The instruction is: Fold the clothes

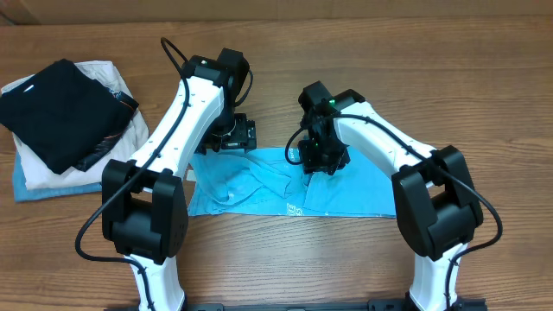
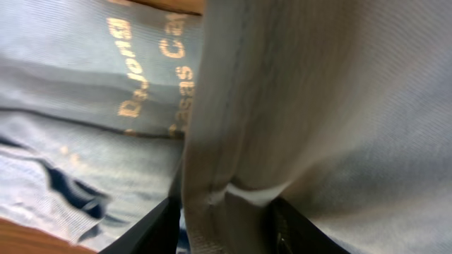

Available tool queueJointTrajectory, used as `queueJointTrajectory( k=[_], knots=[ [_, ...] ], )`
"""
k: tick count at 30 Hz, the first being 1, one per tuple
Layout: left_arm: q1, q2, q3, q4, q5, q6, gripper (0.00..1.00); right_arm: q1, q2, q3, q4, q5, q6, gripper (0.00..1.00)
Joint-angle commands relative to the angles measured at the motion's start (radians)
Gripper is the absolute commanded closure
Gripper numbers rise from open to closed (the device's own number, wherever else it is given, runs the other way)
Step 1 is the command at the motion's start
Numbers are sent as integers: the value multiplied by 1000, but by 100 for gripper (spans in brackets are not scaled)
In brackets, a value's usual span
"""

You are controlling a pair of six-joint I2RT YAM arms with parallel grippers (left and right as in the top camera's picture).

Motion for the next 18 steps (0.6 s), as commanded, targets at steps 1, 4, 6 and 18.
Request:
queueJointTrajectory(
  k=[1,4,6,18],
  knots=[
    [5,9,14,1,-10,19,7,5,21,1,3,8,10,55],
    [5,9,14,3,-10,19,7,5,21,1,5,0,10,55],
    [5,9,14,3,-10,19,7,5,21,1,6,-29,10,55],
    [5,9,14,3,-10,19,7,5,24,0,37,-55,11,55]
  ],
)
